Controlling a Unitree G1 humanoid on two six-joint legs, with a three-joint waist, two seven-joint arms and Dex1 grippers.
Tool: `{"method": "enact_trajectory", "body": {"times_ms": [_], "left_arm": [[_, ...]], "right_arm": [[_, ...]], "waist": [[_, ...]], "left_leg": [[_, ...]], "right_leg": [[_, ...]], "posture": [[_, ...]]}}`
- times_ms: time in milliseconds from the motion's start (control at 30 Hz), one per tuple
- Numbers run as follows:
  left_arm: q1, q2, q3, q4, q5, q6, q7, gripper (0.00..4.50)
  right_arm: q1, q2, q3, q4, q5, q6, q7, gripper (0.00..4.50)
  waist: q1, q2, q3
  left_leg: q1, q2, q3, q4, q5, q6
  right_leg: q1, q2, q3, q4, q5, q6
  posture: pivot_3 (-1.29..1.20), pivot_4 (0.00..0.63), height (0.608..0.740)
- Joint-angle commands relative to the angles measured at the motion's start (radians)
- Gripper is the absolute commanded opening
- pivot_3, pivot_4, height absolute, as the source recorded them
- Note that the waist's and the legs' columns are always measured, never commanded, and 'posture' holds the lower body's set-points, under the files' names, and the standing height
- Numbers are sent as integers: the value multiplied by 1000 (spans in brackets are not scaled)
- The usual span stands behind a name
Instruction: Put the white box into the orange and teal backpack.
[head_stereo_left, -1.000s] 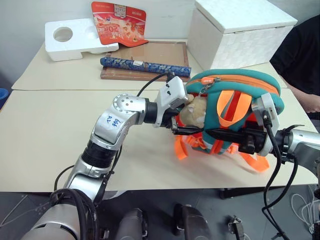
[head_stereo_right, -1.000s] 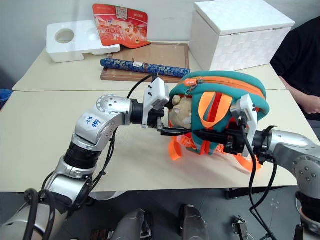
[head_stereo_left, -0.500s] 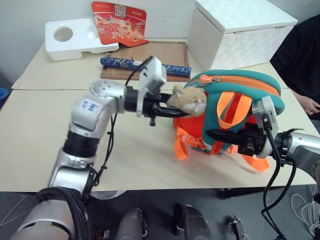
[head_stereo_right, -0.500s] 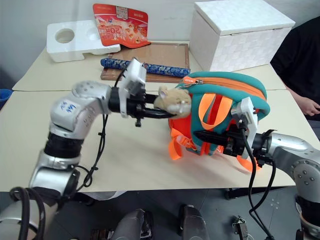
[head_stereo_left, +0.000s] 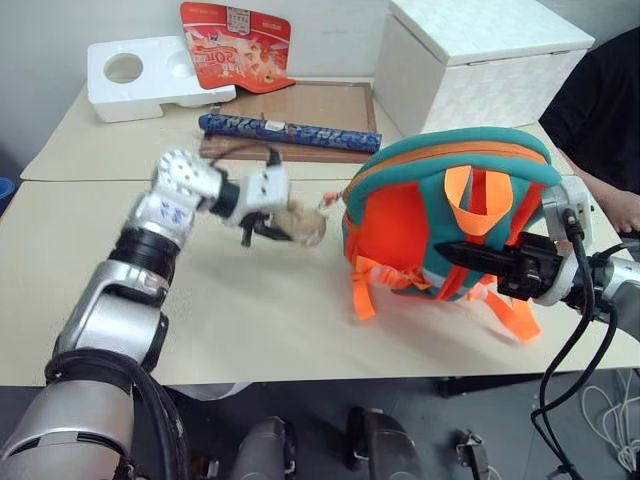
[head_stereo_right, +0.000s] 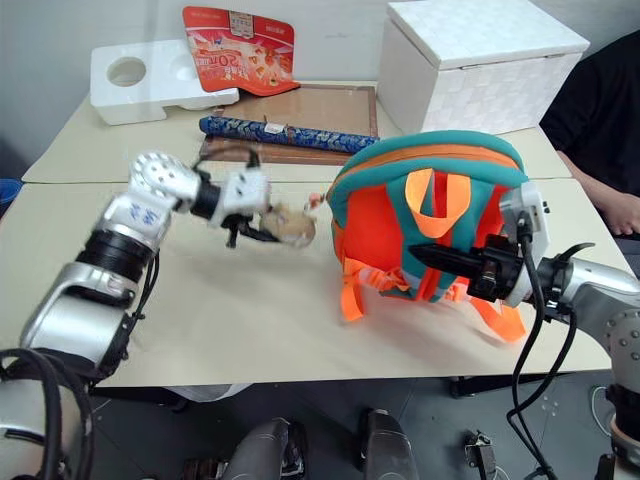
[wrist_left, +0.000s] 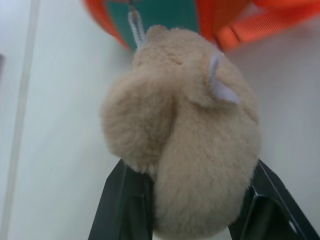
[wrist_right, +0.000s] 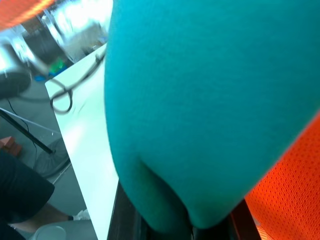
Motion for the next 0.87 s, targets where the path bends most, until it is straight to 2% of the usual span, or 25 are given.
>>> {"method": "enact_trajectory", "body": {"times_ms": [33,133,300,400,467,567,733,867], "left_arm": [[52,-46,-18,-38,41,2,32,1321],[70,-67,12,-65,24,69,50,1321],[113,-13,125,-176,-99,281,-32,2991],[167,64,197,-288,-190,405,-103,3951],[206,163,295,-399,-313,564,-174,4500],[236,236,370,-502,-411,706,-191,4500],[258,424,600,-601,-585,927,-179,4500],[263,455,687,-678,-671,999,-117,4500]], "right_arm": [[-32,-6,-35,-5,-21,-48,-16,0],[0,-48,21,-14,-136,-98,19,0],[40,-167,44,37,-243,-152,160,1709],[70,-257,1,119,-293,-195,280,2754],[97,-346,-67,230,-311,-203,393,3467],[117,-415,-109,343,-339,-225,497,4456],[105,-539,-206,623,-398,-261,658,4486],[54,-539,-203,716,-406,-270,683,4486]], "waist": [[2,0,0],[13,0,0],[14,0,0],[6,0,0],[-1,0,0],[-2,0,0],[-3,0,0],[-4,1,0]], "left_leg": [[0,0,0,0,0,0],[0,0,-1,1,0,0],[0,-1,0,1,0,1],[0,0,0,1,0,1],[-1,1,0,1,0,0],[-1,1,0,1,0,0],[1,0,-1,1,0,0],[2,1,-1,1,0,-1]], "right_leg": [[0,0,0,0,0,0],[0,-1,1,-1,0,0],[0,0,0,0,0,0],[0,1,0,1,0,0],[0,1,-1,2,0,0],[-1,1,-1,2,0,0],[2,0,2,-1,0,0],[3,0,4,-2,0,0]], "posture": [[0,150,740],[0,150,740],[0,150,740],[0,150,740],[0,150,740],[0,150,740],[0,150,740],[0,150,740]]}}
